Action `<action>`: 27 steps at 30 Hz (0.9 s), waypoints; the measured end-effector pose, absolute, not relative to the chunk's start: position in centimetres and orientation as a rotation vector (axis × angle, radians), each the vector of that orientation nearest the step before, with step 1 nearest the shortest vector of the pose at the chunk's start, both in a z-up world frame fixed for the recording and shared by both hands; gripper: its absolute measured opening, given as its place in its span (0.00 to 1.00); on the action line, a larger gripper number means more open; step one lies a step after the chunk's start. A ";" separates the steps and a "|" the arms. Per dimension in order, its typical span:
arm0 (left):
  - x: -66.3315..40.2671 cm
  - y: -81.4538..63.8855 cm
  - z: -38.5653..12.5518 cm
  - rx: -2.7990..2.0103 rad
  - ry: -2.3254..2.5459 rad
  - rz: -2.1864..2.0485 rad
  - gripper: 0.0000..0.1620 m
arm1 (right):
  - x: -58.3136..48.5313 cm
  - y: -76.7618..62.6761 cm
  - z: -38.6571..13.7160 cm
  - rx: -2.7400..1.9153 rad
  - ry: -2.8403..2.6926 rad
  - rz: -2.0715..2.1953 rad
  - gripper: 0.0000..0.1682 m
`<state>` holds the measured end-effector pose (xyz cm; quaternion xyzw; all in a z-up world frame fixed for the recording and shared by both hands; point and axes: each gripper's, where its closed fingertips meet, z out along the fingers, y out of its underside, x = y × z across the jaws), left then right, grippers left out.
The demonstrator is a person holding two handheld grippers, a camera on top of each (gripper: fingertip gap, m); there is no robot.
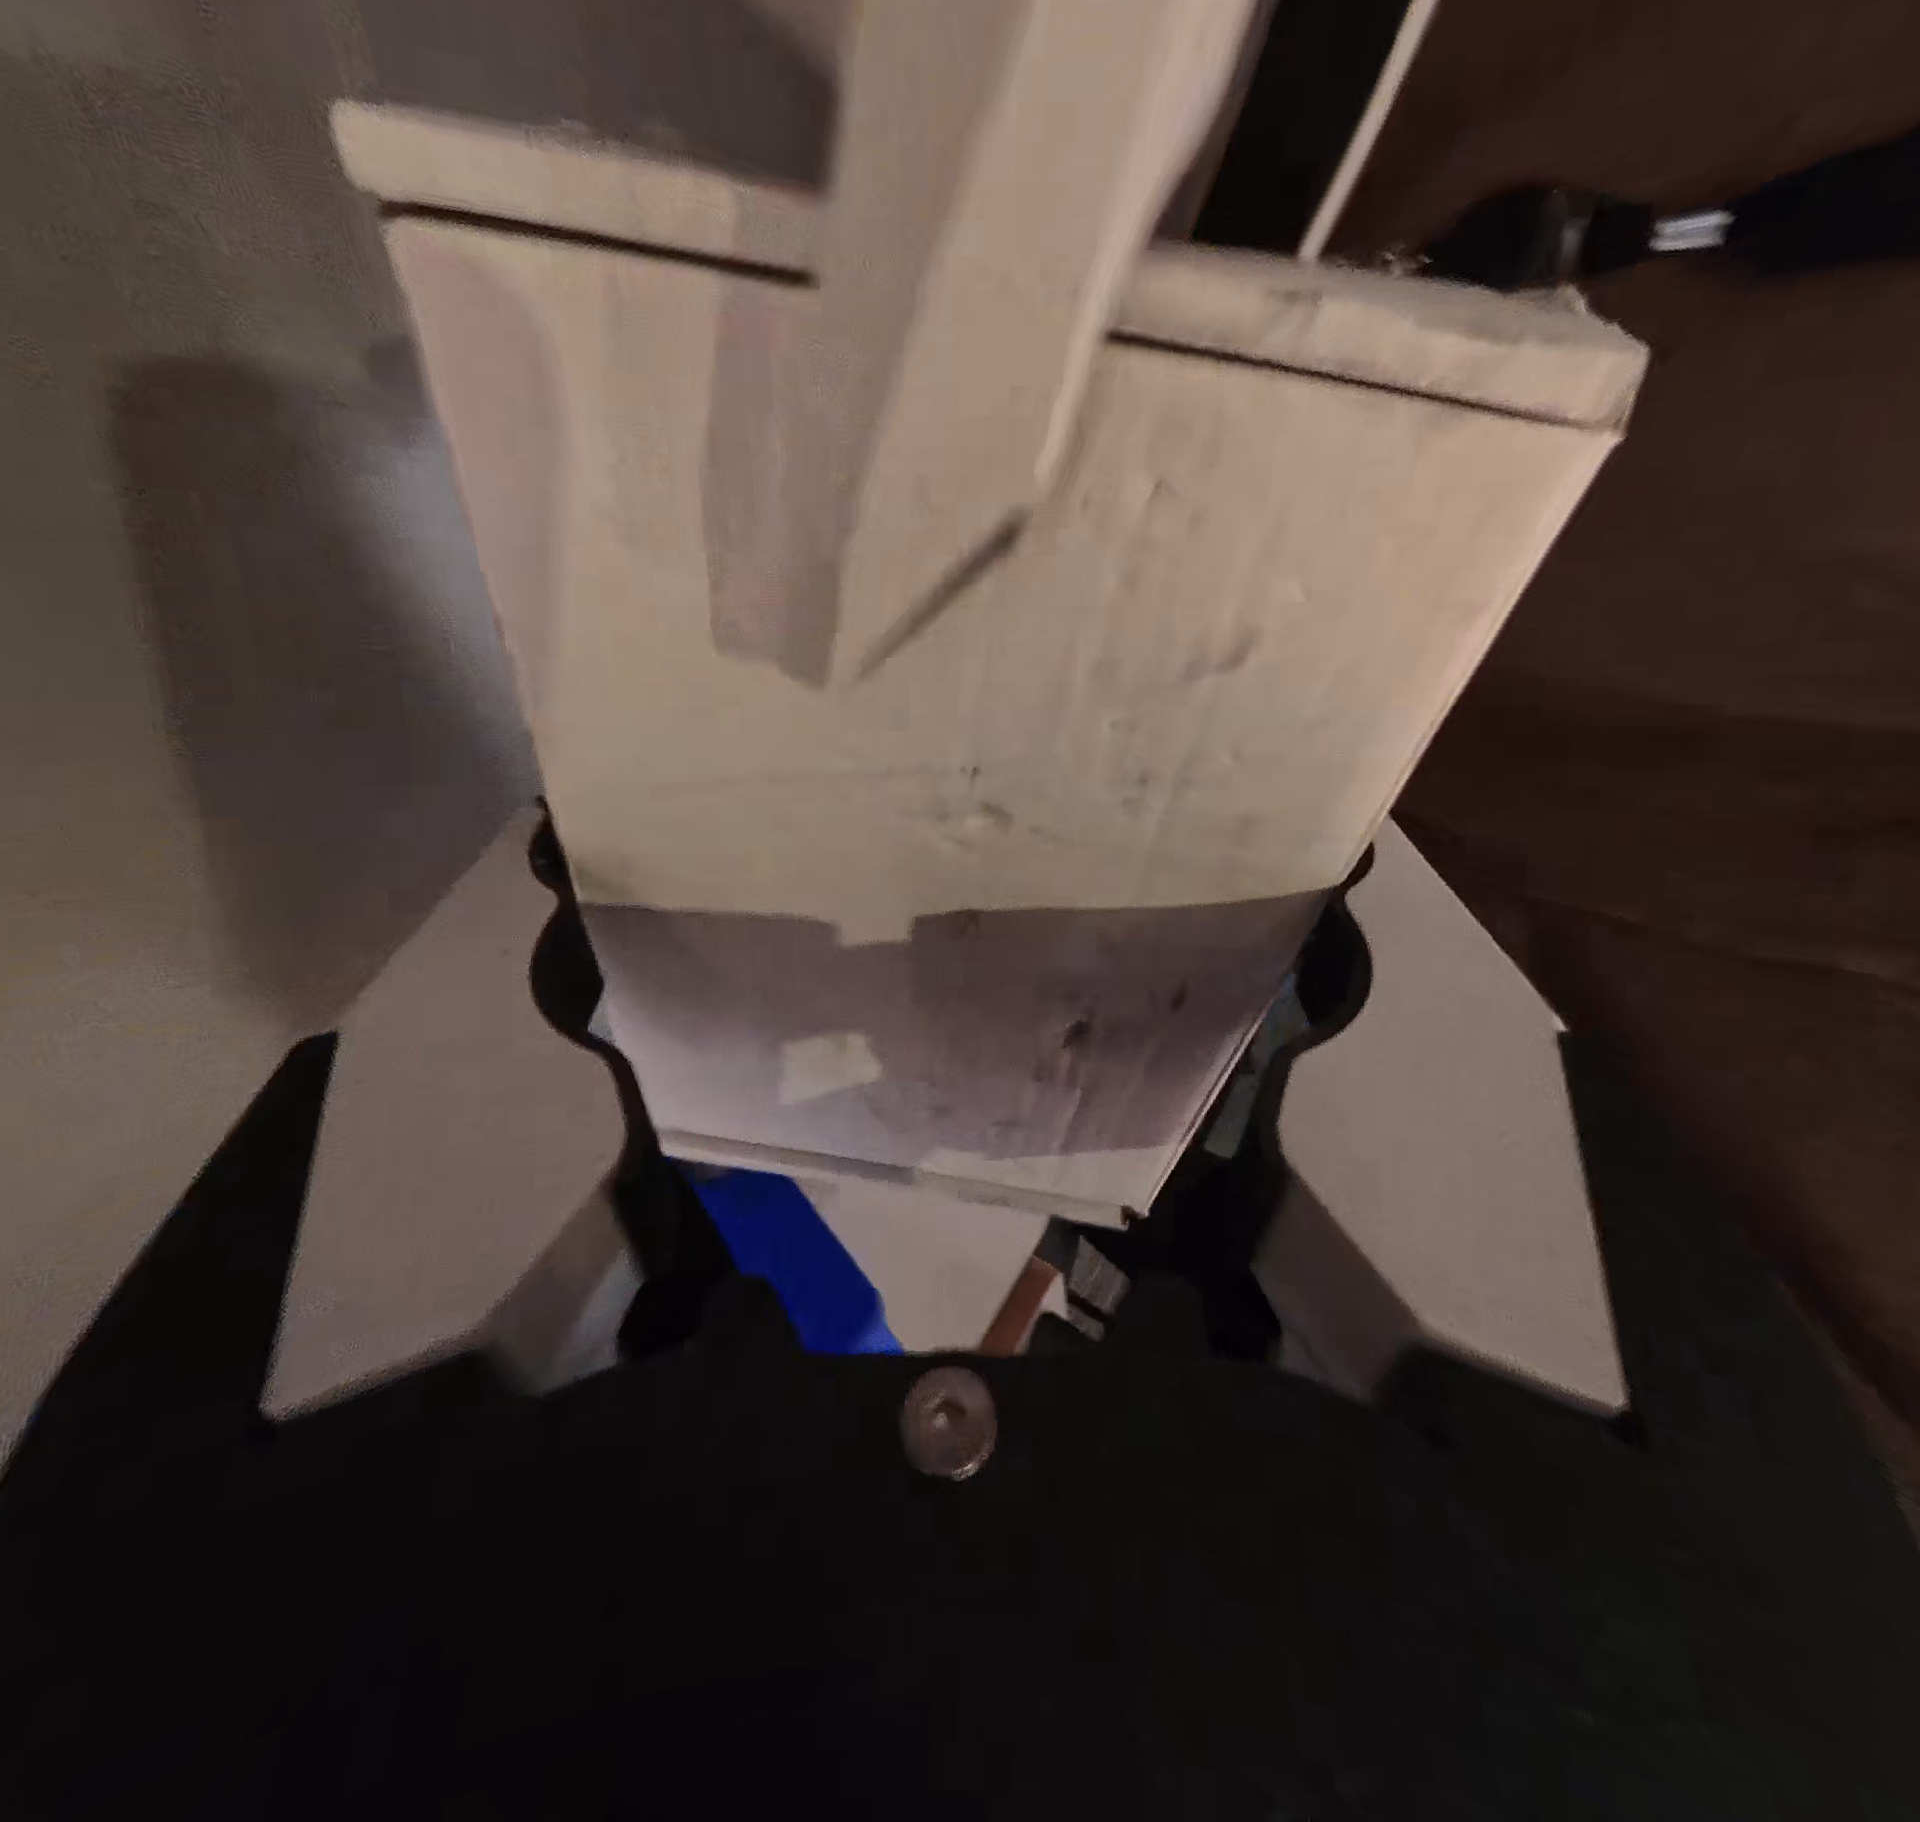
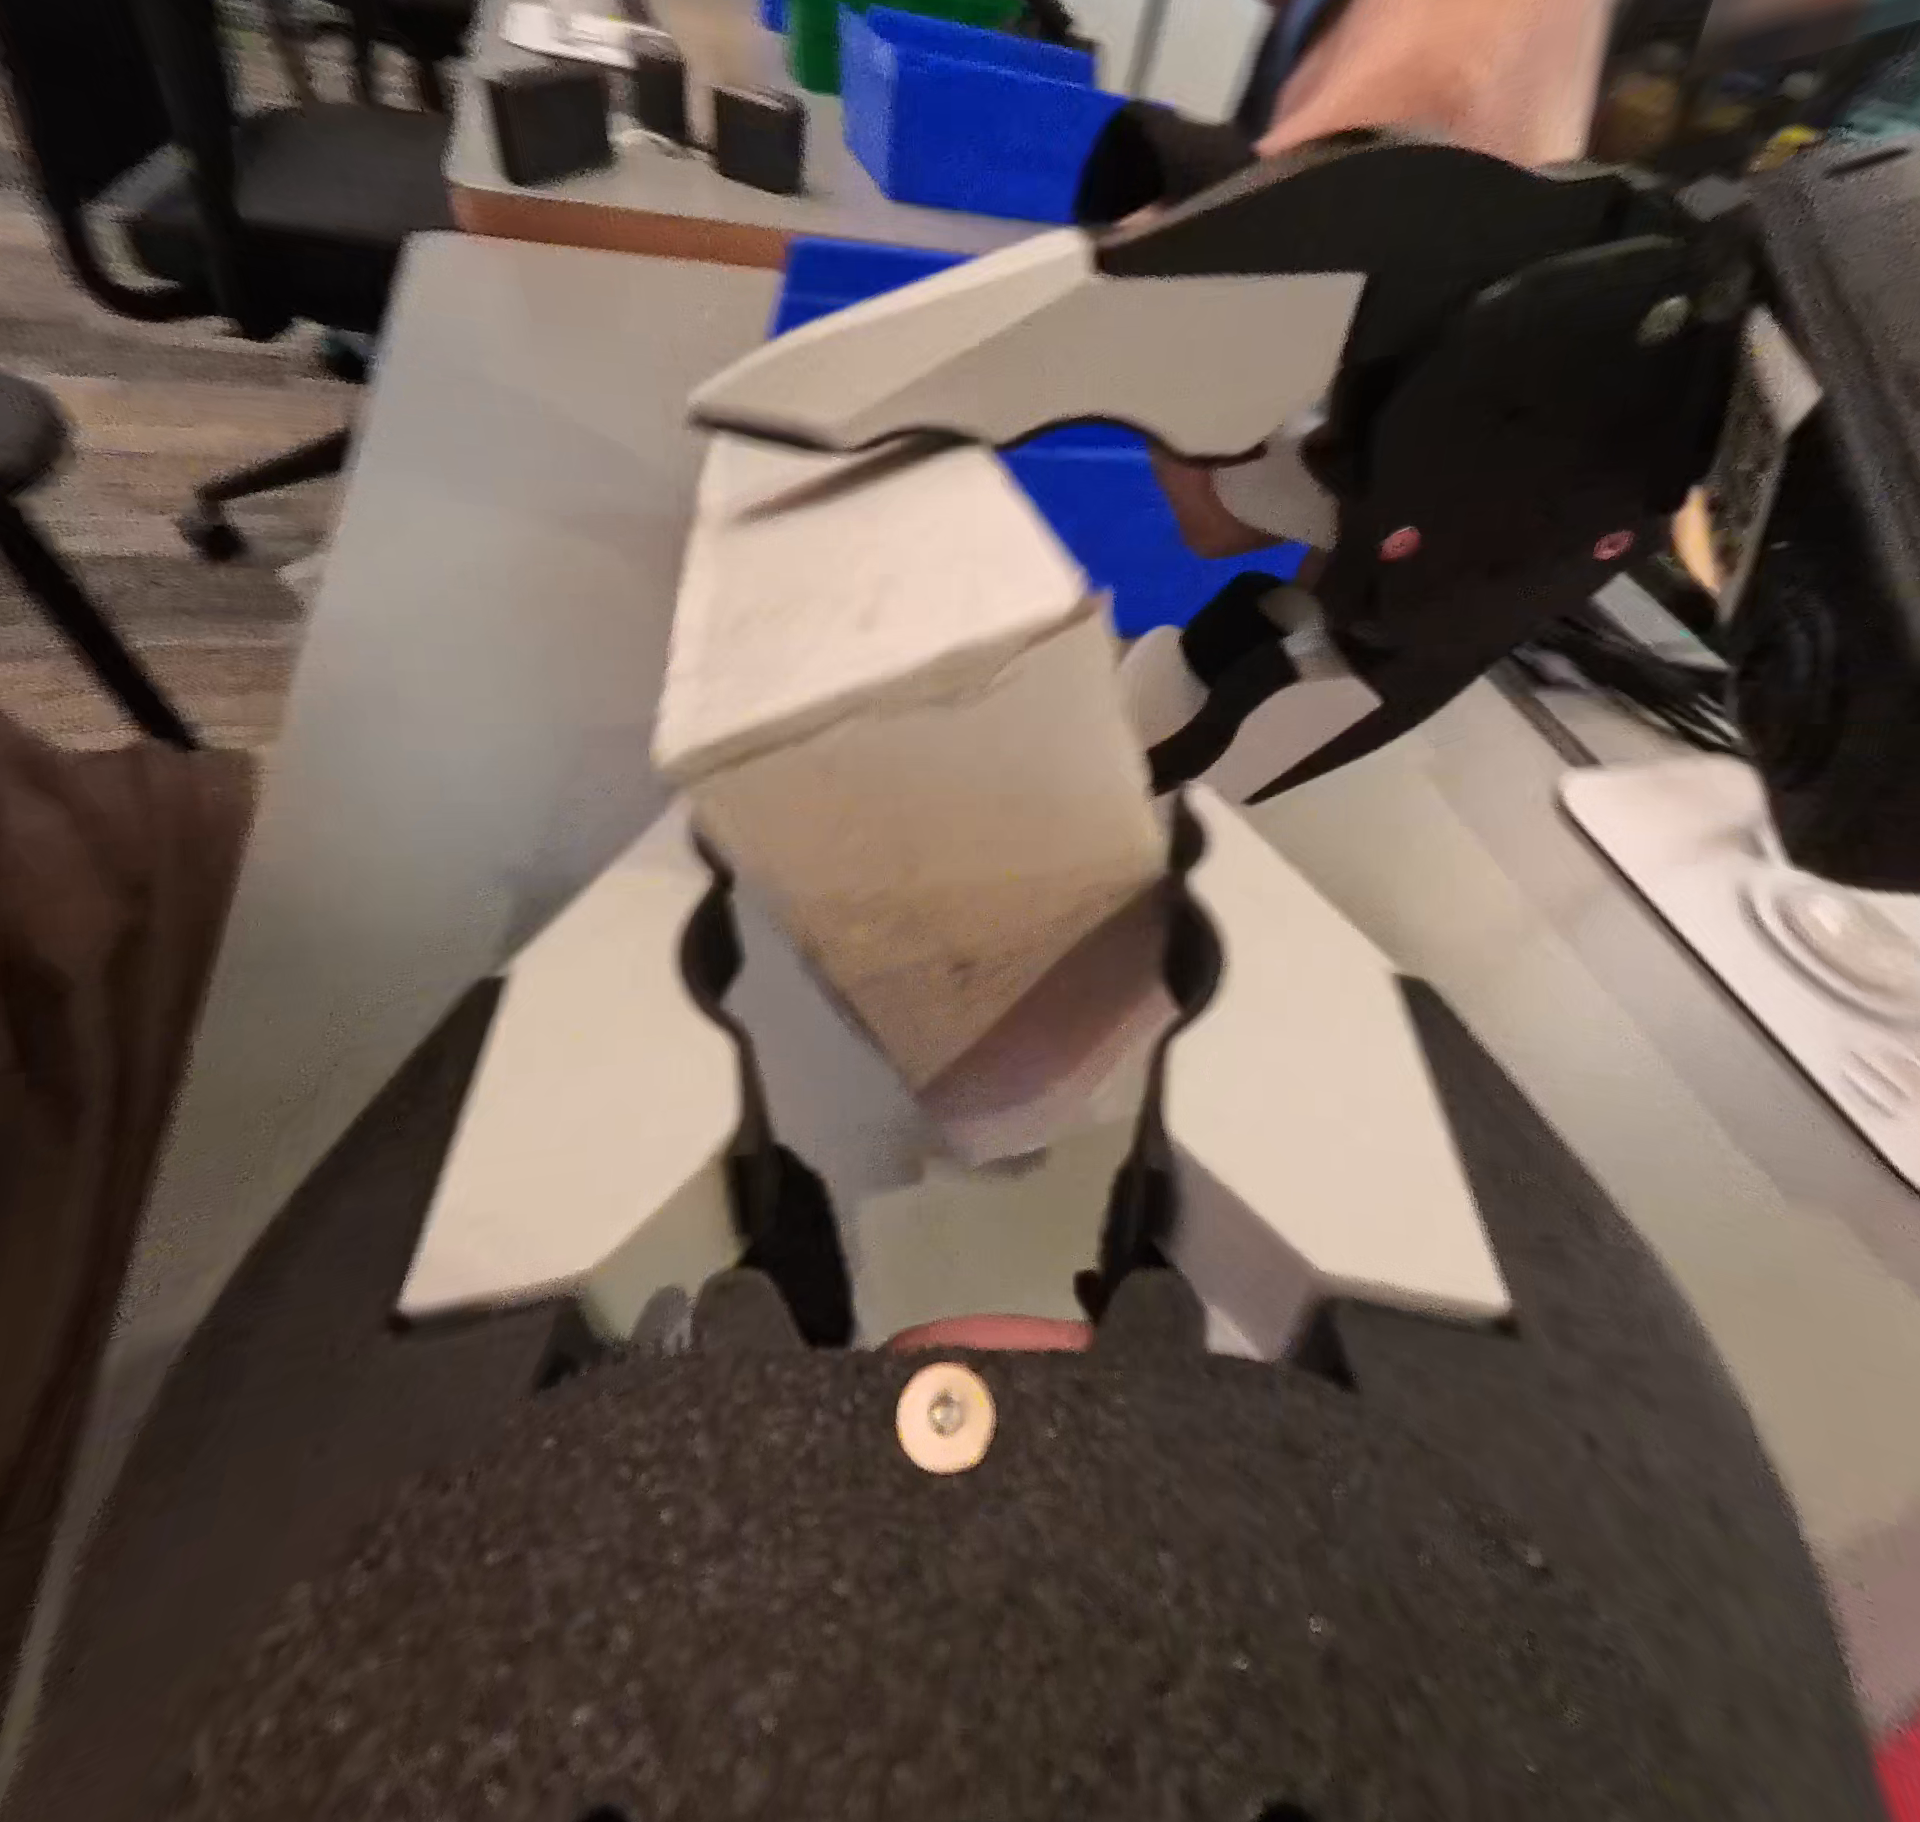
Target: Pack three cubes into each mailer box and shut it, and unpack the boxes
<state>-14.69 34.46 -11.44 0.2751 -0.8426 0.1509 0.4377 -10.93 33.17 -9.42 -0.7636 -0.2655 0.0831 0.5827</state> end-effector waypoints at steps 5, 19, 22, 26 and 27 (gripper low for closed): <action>-10.5 33.6 -13.8 0.798 -2.244 0.423 0.72 | -8.5 31.6 -14.3 -1.959 -0.505 0.265 0.45; -10.1 37.4 -16.0 0.897 -2.920 0.357 0.37 | -6.8 33.2 -17.7 -2.003 -0.301 0.424 0.41; -10.3 37.3 -15.8 0.872 -2.851 0.393 0.36 | -6.5 33.3 -17.5 -1.993 -0.331 0.361 0.39; -10.2 37.4 -15.6 0.835 -2.760 0.400 0.36 | -6.1 33.6 -17.3 -1.957 -0.321 0.360 0.39; -10.2 37.4 -15.5 0.830 -2.740 0.402 0.36 | -6.1 33.6 -17.3 -1.958 -0.324 0.361 0.39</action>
